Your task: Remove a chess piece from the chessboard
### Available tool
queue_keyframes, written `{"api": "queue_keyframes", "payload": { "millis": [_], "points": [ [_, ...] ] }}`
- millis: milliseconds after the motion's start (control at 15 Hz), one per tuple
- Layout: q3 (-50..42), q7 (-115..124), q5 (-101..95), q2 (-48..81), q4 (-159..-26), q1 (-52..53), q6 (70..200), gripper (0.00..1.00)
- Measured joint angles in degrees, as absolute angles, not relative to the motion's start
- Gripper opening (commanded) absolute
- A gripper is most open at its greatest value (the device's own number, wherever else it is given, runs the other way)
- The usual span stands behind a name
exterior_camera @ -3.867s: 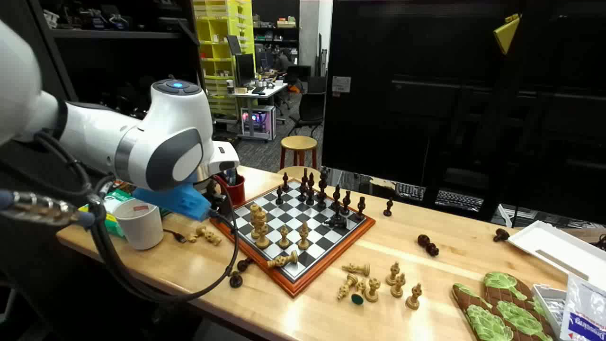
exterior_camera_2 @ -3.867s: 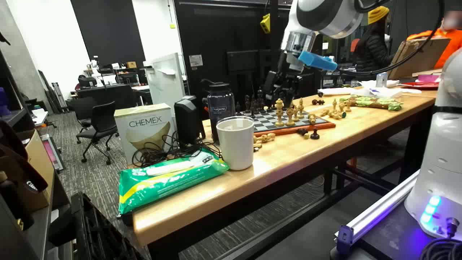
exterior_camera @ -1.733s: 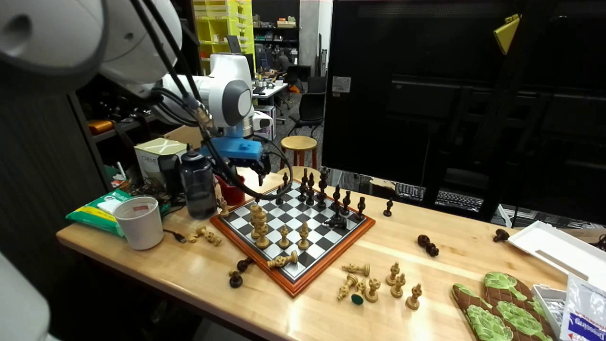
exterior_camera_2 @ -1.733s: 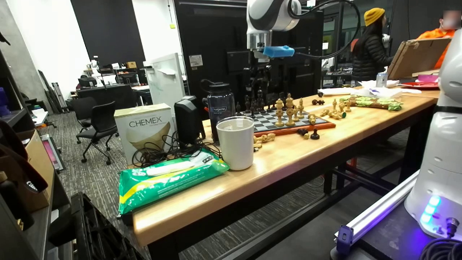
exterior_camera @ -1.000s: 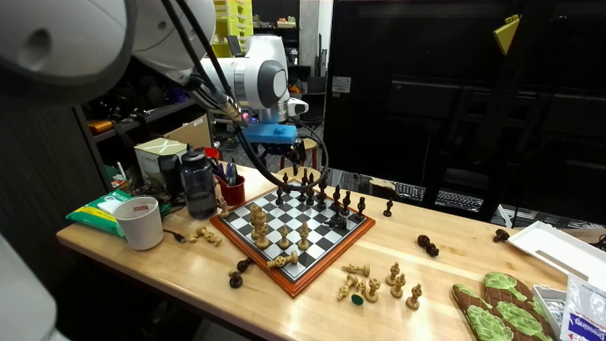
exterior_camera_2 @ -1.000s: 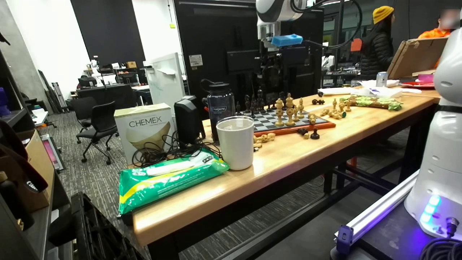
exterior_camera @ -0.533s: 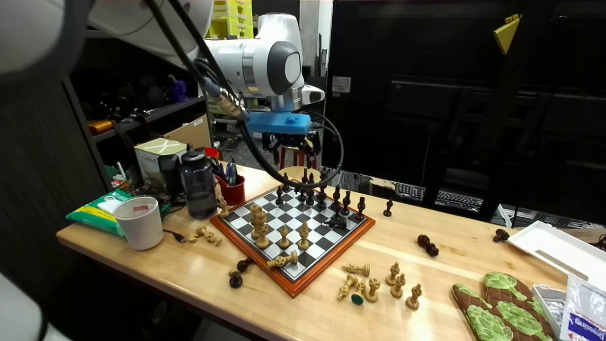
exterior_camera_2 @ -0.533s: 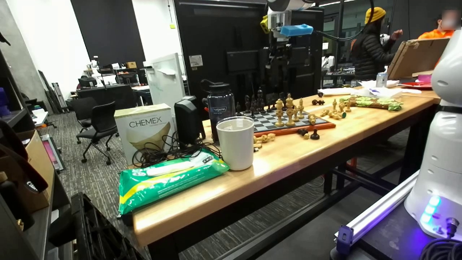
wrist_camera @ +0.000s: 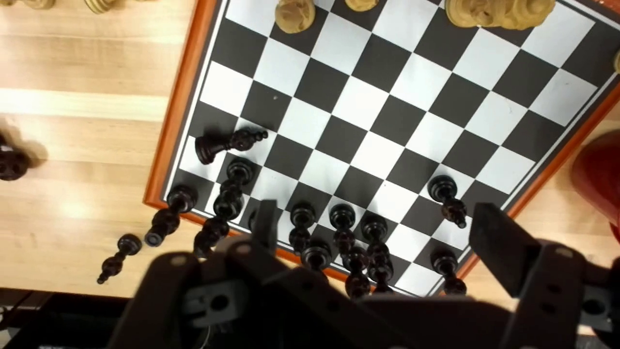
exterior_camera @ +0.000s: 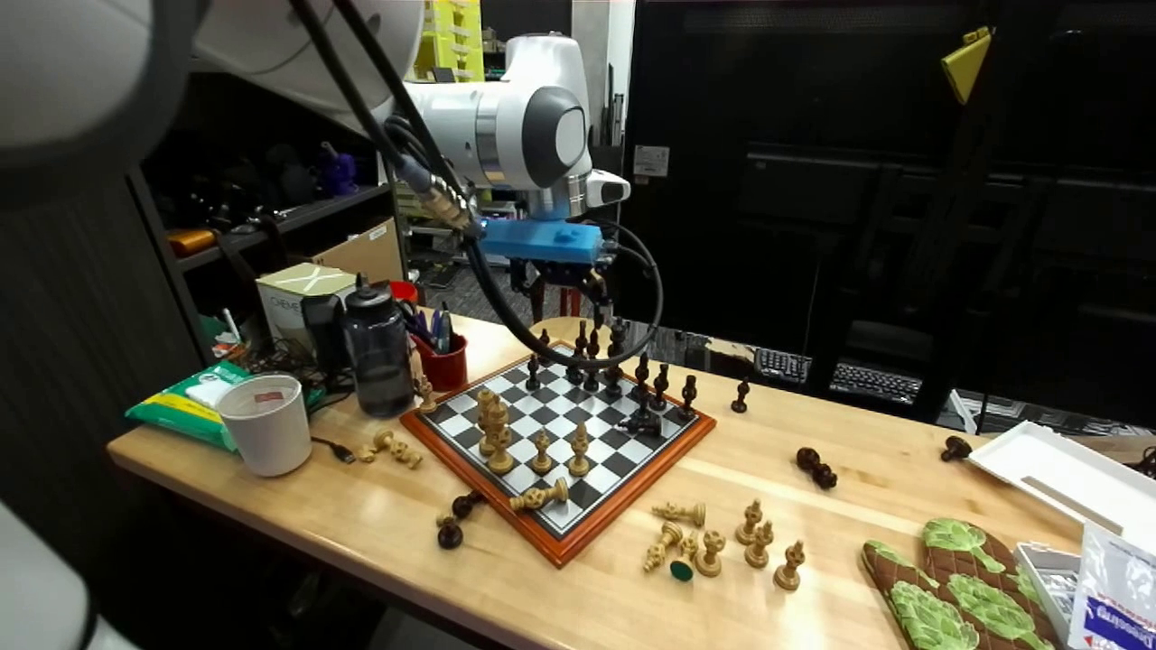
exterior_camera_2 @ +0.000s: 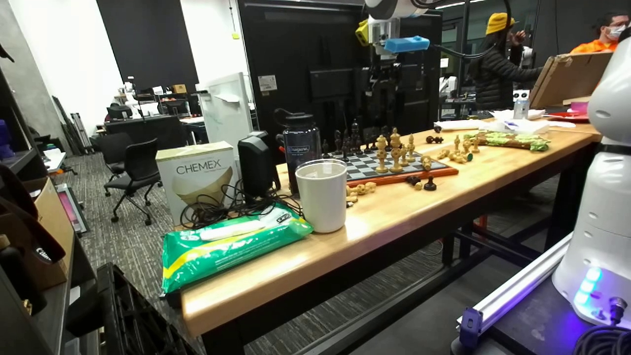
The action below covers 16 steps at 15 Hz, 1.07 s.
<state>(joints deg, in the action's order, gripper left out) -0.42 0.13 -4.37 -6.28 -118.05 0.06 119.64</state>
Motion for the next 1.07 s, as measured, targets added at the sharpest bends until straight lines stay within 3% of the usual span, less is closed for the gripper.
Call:
{"api": "queue_keyframes", "payload": {
  "millis": [1067],
  "points": [
    [-3.2,19.8,-3.9,-0.5,-116.3,-3.3,117.6,1.00]
  ]
}}
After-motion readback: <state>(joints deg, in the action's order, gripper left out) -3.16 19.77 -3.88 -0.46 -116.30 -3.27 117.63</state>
